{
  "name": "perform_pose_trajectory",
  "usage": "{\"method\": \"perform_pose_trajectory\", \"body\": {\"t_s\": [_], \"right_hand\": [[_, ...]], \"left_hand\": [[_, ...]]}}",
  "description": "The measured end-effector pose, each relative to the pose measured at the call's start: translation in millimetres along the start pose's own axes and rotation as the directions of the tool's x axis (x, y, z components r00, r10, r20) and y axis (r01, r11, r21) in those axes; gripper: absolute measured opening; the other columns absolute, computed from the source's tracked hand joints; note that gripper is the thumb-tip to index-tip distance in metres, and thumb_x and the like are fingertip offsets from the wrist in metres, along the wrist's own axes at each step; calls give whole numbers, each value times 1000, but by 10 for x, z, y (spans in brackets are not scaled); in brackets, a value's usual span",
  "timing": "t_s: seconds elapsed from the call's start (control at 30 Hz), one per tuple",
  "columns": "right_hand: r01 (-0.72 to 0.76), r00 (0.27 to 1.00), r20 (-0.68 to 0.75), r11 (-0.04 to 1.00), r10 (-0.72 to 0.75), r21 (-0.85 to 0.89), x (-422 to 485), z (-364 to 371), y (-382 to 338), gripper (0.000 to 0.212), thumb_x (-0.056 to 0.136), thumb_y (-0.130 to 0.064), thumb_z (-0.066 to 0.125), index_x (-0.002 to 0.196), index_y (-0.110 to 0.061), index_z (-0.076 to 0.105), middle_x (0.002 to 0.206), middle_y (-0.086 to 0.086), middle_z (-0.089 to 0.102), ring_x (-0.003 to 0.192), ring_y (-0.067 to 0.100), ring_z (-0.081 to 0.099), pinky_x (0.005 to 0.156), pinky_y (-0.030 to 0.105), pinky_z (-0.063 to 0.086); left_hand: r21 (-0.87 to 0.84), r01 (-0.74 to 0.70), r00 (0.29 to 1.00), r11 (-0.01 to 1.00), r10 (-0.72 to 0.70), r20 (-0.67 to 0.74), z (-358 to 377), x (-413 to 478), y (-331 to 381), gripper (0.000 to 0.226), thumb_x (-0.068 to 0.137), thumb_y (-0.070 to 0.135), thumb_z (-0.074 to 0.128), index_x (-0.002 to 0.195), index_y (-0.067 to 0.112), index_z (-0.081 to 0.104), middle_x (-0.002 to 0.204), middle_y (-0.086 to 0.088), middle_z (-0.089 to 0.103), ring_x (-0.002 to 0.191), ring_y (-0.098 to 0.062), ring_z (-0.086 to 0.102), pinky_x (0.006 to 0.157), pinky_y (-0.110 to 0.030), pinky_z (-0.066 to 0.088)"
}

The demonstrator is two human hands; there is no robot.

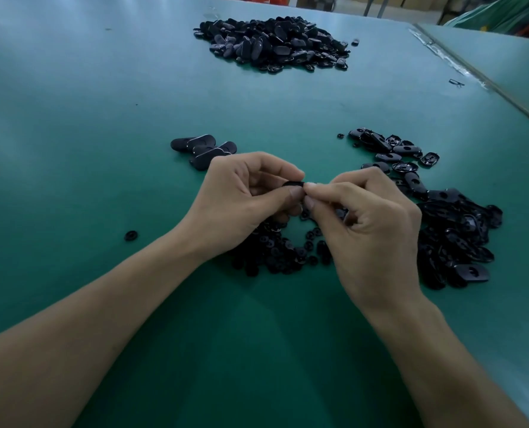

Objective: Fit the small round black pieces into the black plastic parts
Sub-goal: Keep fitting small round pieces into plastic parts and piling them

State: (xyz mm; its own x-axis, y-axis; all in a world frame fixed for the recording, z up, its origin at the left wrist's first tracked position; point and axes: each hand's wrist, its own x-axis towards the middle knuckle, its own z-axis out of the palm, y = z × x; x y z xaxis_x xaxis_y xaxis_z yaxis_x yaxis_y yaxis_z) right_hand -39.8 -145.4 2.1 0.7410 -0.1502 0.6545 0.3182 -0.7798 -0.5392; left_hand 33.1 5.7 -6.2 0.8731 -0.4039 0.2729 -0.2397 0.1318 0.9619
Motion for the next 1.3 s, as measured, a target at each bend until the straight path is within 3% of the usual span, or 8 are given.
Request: {"method": "perform_pose_trajectory", "body": {"t_s": [0.2, 0.43, 0.63, 0.97, 1.17, 1.3], "right_hand": [[-72, 997, 4, 997, 72, 14, -16, 53, -63, 12, 86, -7, 74, 95, -14, 77, 85, -5, 66, 73, -6, 56, 74, 1, 38], [-270, 963, 60, 945, 264, 186, 13, 53, -83, 16, 88, -11, 72, 88, -27, 71, 75, -16, 69, 71, 2, 66, 65, 8, 46], [-353, 936, 109, 898, 335, 263, 32, 41, -51, 22, 87, -10, 73, 83, -30, 66, 74, -12, 70, 71, 5, 67, 69, 18, 52], [-332, 942, 129, 917, 310, 222, 30, 44, -57, 23, 88, -10, 72, 82, -32, 68, 73, -13, 70, 69, 7, 67, 67, 23, 54], [-298, 953, 106, 943, 284, 149, 23, 32, -82, 25, 88, -8, 72, 83, -32, 67, 70, -20, 67, 70, -1, 65, 64, 8, 47], [-315, 947, 131, 931, 295, 182, 38, 33, -68, 24, 88, -9, 72, 82, -32, 67, 72, -16, 69, 70, 3, 67, 67, 17, 53]], "left_hand": [[-23, 12, 1000, 1000, -12, -4, -7, 3, -17, 20, 84, -9, 71, 90, 10, 71, 74, -4, 75, 66, -14, 72, 66, -24, 59], [-18, 28, 999, 999, -28, -23, -7, 9, -21, 22, 77, -2, 74, 91, 15, 73, 80, -8, 76, 72, -15, 73, 71, -25, 60], [-16, 2, 1000, 1000, -2, -9, -6, 2, -32, 25, 82, -13, 71, 90, 10, 72, 78, -4, 77, 70, -12, 73, 72, -24, 60], [-16, -18, 1000, 1000, 18, -1, 7, -8, -23, 20, 78, -5, 72, 89, 12, 74, 81, -2, 77, 72, -13, 74, 71, -23, 59], [13, -17, 1000, 1000, 17, 1, 28, -10, -36, 18, 75, 1, 73, 88, 14, 74, 79, -2, 77, 74, -19, 74, 72, -26, 61], [20, -30, 1000, 999, 30, 3, 27, -13, -30, 19, 76, -1, 73, 88, 14, 74, 78, 2, 77, 72, -13, 73, 70, -23, 59]]}}
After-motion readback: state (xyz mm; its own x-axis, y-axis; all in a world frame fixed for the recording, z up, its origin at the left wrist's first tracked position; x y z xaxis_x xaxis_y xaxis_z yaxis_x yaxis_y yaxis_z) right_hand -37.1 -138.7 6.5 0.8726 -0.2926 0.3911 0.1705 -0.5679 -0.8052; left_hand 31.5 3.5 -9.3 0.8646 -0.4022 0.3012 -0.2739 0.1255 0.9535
